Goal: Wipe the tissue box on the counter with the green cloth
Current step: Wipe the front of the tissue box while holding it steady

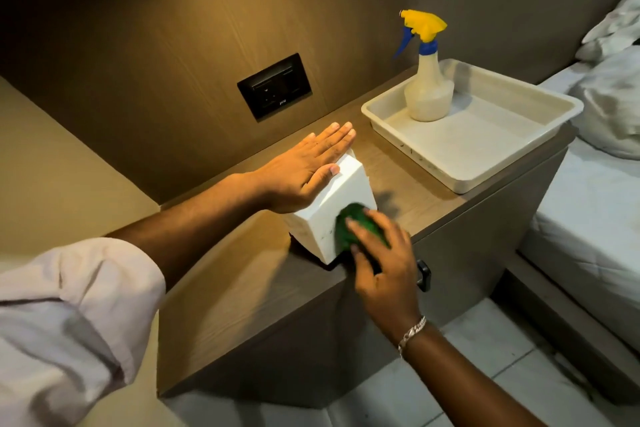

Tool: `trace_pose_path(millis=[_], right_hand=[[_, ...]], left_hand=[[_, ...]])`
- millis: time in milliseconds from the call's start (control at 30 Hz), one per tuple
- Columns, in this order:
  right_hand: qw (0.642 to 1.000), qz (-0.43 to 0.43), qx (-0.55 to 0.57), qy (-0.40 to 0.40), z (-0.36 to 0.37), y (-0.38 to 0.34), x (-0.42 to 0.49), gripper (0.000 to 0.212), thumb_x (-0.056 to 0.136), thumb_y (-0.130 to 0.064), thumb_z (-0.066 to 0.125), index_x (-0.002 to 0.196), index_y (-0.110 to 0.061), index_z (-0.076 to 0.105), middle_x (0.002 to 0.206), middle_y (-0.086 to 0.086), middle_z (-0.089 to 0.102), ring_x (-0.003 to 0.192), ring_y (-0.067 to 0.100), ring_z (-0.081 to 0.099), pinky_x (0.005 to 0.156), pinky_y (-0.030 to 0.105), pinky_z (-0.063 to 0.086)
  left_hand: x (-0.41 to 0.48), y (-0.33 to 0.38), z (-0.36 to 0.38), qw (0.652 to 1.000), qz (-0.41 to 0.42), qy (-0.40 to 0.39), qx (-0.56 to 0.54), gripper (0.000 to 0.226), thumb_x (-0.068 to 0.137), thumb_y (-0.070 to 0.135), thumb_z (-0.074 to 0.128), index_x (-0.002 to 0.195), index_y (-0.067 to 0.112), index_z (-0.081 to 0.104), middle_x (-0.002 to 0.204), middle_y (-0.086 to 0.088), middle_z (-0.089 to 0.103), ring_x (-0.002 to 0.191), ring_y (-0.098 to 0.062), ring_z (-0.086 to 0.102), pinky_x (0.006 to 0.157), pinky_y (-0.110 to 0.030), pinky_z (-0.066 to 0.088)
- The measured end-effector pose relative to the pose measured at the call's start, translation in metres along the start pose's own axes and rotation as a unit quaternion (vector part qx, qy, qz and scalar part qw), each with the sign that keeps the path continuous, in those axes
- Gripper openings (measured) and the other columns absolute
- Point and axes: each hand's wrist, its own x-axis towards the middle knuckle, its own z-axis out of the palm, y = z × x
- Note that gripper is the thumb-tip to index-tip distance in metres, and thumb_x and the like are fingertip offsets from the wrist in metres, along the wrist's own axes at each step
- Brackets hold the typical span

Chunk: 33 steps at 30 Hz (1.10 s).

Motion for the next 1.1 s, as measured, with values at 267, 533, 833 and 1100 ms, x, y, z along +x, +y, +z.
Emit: trace_pose_path(millis=[267, 533, 833, 1100], right_hand=[[0.977, 0.155, 0.13, 0.069, 0.013, -0.027, 0.017, 0.039, 0.088, -0.022, 0.061, 0.126, -0.029, 0.056, 0.13, 0.002, 0.049, 0.115, 0.015, 0.052, 0.078, 0.014, 0.05], [0.982, 0.11, 0.149, -0.033, 0.036, -0.063, -0.044, 0.046, 0.084, -0.036, 0.056, 0.122, -0.059, 0.044, 0.132, -0.028, 0.034, 0.122, 0.007, 0.042, 0.093, 0.024, 0.047], [0.95, 0.112, 0.244, -0.162, -0.049, -0.046, -0.001, 0.037, 0.08, -0.016, 0.068, 0.112, -0.034, 0.068, 0.122, -0.006, 0.062, 0.113, 0.012, 0.059, 0.095, 0.03, 0.051], [0.975, 0.017, 0.011, -0.223, -0.16, 0.03, 0.209, 0.037, 0.084, -0.011, 0.067, 0.117, -0.028, 0.066, 0.12, 0.002, 0.065, 0.11, 0.016, 0.061, 0.098, 0.039, 0.05]], left_hand=[[0.001, 0.0, 0.002, 1.0, -0.011, 0.015, -0.015, 0.061, 0.095, 0.041, 0.015, 0.15, 0.021, -0.001, 0.161, 0.0, -0.006, 0.146, -0.012, -0.012, 0.121, -0.041, -0.002], [0.001, 0.002, 0.001, 1.0, -0.013, 0.012, -0.014, 0.06, 0.095, 0.043, 0.014, 0.15, 0.023, -0.001, 0.161, 0.001, -0.006, 0.146, -0.012, -0.013, 0.121, -0.042, -0.003], [-0.006, 0.006, 0.001, 0.997, -0.075, 0.01, 0.003, 0.062, 0.093, 0.049, 0.009, 0.149, 0.027, -0.007, 0.16, 0.004, -0.013, 0.144, -0.01, -0.019, 0.12, -0.042, -0.008], [-0.004, 0.032, 0.016, 0.974, -0.219, 0.059, -0.017, 0.081, 0.079, 0.069, -0.002, 0.148, 0.027, -0.012, 0.158, 0.005, -0.018, 0.142, -0.011, -0.023, 0.117, -0.039, -0.012]])
